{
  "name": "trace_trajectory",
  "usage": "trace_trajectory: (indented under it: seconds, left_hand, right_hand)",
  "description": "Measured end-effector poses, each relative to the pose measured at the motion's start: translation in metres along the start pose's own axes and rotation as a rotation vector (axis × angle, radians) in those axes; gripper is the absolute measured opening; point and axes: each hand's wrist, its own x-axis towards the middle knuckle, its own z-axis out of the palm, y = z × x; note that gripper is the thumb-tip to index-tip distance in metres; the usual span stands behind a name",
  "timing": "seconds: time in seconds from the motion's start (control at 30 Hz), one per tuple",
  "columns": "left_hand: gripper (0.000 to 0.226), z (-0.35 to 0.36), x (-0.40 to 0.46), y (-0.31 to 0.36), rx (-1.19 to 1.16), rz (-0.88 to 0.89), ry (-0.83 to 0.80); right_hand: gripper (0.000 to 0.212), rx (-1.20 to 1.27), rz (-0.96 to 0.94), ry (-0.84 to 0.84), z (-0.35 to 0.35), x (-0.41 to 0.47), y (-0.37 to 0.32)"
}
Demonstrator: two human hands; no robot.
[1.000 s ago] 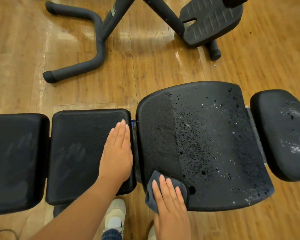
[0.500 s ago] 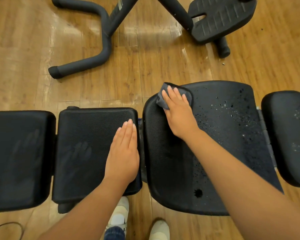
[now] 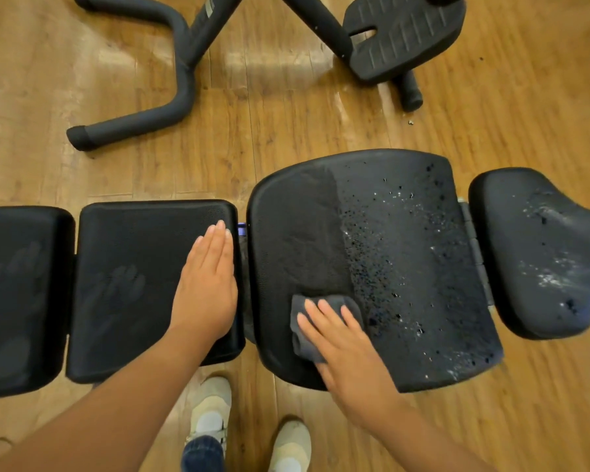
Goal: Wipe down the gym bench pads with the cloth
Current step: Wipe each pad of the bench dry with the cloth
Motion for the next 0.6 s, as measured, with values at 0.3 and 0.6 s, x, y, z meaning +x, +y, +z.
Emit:
trace_trajectory:
  seconds: [0.3,0.6]
  left_hand:
    - [0.051,-0.001,-0.001,0.003,-0.016,-0.009,0.005]
    - [0.052,0.001,-0.002,0.0,-0.042,0.0,0.003]
  right_hand:
    - [0.066,-0.02,-0.086,-0.038,0.015,-0.061,0.004]
    - [0.074,-0.042,-0.094,-0.07,0.004,-0.033,0.013]
